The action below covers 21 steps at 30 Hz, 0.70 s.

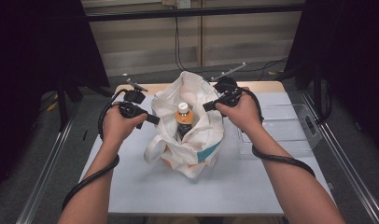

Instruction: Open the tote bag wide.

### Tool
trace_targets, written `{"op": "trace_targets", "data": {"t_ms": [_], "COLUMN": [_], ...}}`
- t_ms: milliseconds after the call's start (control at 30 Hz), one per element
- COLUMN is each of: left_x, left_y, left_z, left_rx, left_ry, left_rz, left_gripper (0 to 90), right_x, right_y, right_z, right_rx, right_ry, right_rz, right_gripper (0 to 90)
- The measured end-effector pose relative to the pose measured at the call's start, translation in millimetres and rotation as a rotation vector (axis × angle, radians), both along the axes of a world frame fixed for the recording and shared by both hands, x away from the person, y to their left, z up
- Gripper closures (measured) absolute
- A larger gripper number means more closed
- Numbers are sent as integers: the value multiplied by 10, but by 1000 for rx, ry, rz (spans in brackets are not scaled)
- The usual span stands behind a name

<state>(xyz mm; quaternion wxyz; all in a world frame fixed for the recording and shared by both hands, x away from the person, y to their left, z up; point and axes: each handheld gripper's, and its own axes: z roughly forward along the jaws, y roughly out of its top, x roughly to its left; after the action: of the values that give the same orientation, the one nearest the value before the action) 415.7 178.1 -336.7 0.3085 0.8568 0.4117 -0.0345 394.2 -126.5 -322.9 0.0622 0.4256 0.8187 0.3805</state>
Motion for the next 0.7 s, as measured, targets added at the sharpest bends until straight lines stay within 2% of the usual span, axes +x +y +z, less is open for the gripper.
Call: {"op": "trace_targets", "data": {"t_ms": [133,267,400,700], "left_x": [6,9,15,28], "left_y": [-7,-22,4,34], "left_z": [3,-24,-58,-150], "left_rx": [9,14,13,32], "left_ry": [2,3,10,21], "left_rz": [-9,5,16,37], "left_gripper": [882,881,881,881], "right_x": [3,22,24,20], "right_y": [57,88,64,-54], "right_z": [-49,-162,-228,-338], "right_rx": [1,-11,-37,-34], "right_ry": [12,28,43,54], "right_rz": [15,20,7,-16], "right_gripper": [900,900,900,900]}}
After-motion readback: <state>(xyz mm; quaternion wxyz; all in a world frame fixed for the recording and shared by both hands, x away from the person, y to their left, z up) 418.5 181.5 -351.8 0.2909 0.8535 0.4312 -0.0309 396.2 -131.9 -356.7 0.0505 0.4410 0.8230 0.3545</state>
